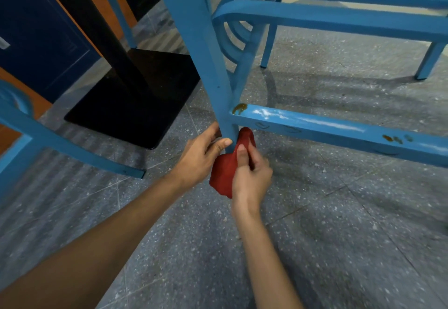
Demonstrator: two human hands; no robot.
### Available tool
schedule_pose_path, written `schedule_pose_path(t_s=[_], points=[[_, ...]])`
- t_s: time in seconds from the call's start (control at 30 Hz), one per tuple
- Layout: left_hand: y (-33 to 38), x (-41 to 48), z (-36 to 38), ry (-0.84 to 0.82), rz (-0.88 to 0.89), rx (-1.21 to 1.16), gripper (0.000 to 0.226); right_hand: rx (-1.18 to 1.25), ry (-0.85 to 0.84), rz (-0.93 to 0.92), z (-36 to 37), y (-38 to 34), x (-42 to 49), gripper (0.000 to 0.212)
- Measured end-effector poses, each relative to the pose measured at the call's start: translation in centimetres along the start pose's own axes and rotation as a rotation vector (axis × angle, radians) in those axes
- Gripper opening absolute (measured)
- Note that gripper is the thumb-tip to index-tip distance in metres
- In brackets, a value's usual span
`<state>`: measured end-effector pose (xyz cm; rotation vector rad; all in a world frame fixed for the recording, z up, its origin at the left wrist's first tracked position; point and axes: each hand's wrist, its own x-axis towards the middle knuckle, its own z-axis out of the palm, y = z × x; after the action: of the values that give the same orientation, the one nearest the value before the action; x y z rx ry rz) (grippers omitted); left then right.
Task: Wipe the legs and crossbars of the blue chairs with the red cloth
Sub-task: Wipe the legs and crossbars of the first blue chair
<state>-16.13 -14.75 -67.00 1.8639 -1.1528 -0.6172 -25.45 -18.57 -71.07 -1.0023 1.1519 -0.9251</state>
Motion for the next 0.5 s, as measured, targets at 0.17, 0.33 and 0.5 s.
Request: schedule_pose_path(t_s=[0.17,0.33,0.5], points=[[0.6,0.2,-0.7,-0.071,-0.084,0.007,0.034,-0.094,-0.017,0.086,-0.3,2.0,-0.2,0.027],[1.7,0.7,-1.9,-0.195,-0.144,0.025,0.036,-0.202,-0.038,0.207,-0.1,-1.3,2.1,0.028],[3.5,0.5,-2.6,-0.238,-0.195,-0.037,0.045,-0.139,-0.036,0.074,-0.1,-3.6,0.0,0.026]])
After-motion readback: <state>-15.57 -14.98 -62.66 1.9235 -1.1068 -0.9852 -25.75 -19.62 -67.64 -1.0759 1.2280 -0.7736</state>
